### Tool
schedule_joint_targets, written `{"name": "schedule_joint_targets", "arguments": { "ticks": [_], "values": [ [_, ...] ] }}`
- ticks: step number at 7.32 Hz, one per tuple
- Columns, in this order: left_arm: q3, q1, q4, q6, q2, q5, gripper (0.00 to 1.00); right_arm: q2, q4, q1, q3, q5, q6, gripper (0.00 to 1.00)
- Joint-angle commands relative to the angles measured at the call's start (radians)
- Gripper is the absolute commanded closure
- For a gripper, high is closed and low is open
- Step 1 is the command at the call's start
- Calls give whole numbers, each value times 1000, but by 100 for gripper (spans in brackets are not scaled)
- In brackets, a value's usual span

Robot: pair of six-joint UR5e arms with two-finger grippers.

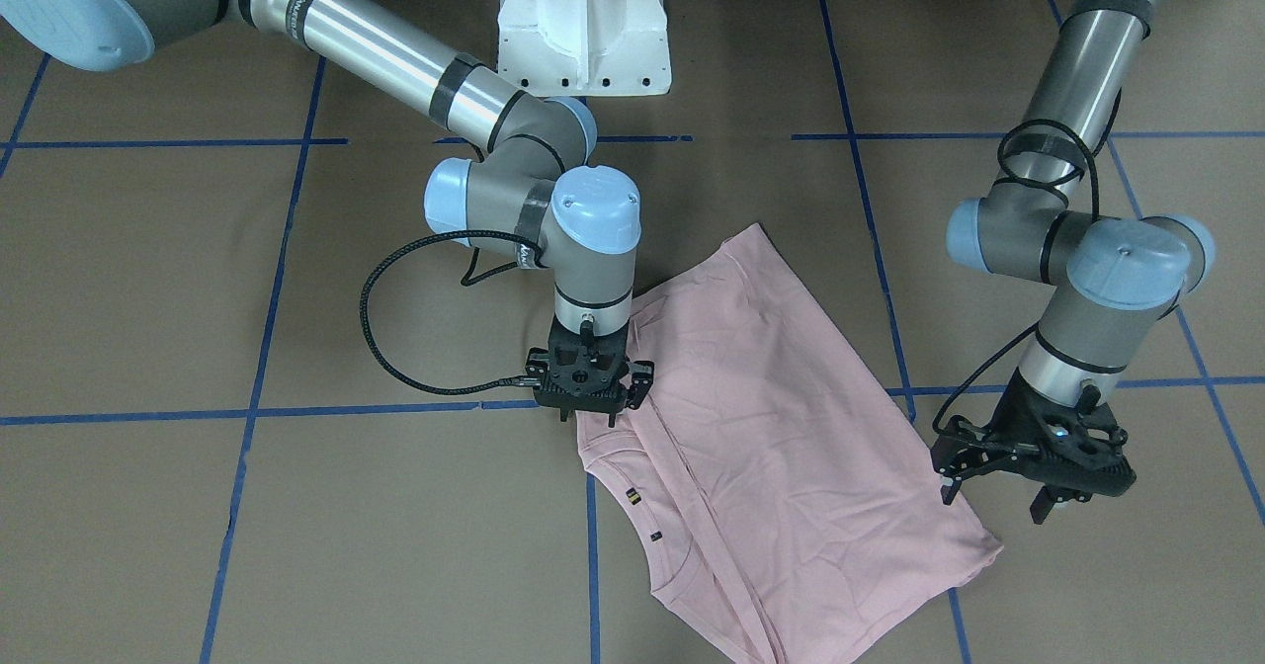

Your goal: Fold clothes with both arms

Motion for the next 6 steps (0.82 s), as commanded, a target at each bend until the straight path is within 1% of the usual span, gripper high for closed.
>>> {"name": "schedule_joint_targets", "arguments": {
  "ticks": [1, 3, 4, 5, 6],
  "values": [
    [-1, 0, 0, 0, 0, 1, 0, 1, 0, -4, 0, -1, 5, 44],
    [-4, 0, 1, 0, 0, -1, 0, -2, -3, -7, -2, -2, 5, 47],
    [-4, 0, 1, 0, 0, 1, 0, -1, -3, -7, -2, -4, 5, 59],
    [-7, 0, 1, 0, 0, -1, 0, -1, -3, -7, -2, -4, 5, 81],
    [-7, 0, 1, 0, 0, -1, 0, 1, -3, -6, 1, -4, 7, 100]
  ]
}}
